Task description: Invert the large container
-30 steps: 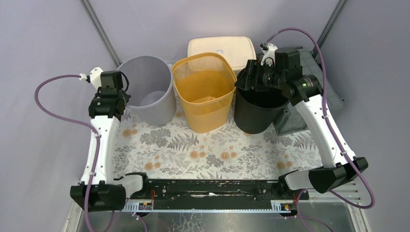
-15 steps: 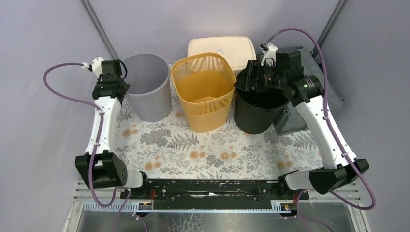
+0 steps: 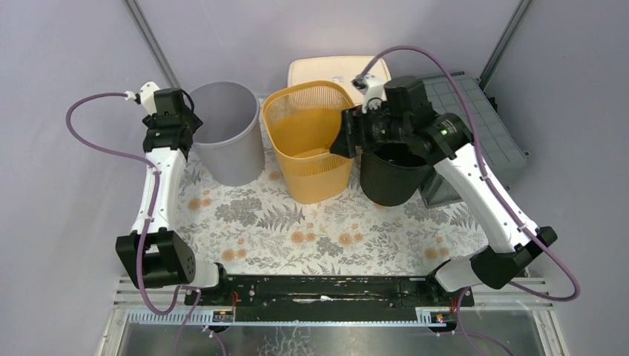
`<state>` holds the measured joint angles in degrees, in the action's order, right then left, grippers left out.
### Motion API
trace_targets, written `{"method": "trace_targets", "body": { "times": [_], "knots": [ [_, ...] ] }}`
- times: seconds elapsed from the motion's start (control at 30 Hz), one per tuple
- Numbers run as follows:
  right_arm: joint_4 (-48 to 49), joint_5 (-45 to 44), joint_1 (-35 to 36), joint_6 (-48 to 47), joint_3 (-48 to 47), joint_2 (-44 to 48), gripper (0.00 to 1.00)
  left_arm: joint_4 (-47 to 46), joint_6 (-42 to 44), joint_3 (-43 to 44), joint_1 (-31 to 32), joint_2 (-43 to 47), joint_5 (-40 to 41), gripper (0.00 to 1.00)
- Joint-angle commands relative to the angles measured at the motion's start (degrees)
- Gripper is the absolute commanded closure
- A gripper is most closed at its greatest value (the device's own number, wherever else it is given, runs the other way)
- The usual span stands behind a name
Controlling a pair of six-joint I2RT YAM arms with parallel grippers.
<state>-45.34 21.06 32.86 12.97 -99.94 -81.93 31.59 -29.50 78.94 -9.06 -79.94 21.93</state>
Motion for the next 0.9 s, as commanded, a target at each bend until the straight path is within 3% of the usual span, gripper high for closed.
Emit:
{"method": "trace_targets", "body": {
  "times": [0.0, 0.17, 0.3, 0.47, 0.87],
  "knots": [
    [-3.4, -4.7, 7.1, -6.1, -8.1, -2.6, 0.28, -6.2, 0.2, -2.3, -0.3, 4.3, -3.1, 0.30],
    [-6.6, -10.1, 11.8, -9.3, -12.9, -6.1, 0.25, -4.0, 0.1, 0.6, -0.3, 7.6, -8.9, 0.12],
    [-10.5, -14.4, 13.9, -11.4, -16.5, -9.1, 0.22, -1.8, -0.3, 2.9, -0.3, 9.9, -12.6, 0.06],
    [-10.8, -19.0, 16.3, -14.2, -15.7, -9.1, 0.21, 0.8, -0.4, 5.0, -0.3, 14.2, -17.0, 0.05],
    [-11.6, -10.6, 21.4, -18.7, -26.1, -20.2, 0.21, 7.3, 0.8, 3.5, -0.3, 21.3, -24.4, 0.00]
  ]
}}
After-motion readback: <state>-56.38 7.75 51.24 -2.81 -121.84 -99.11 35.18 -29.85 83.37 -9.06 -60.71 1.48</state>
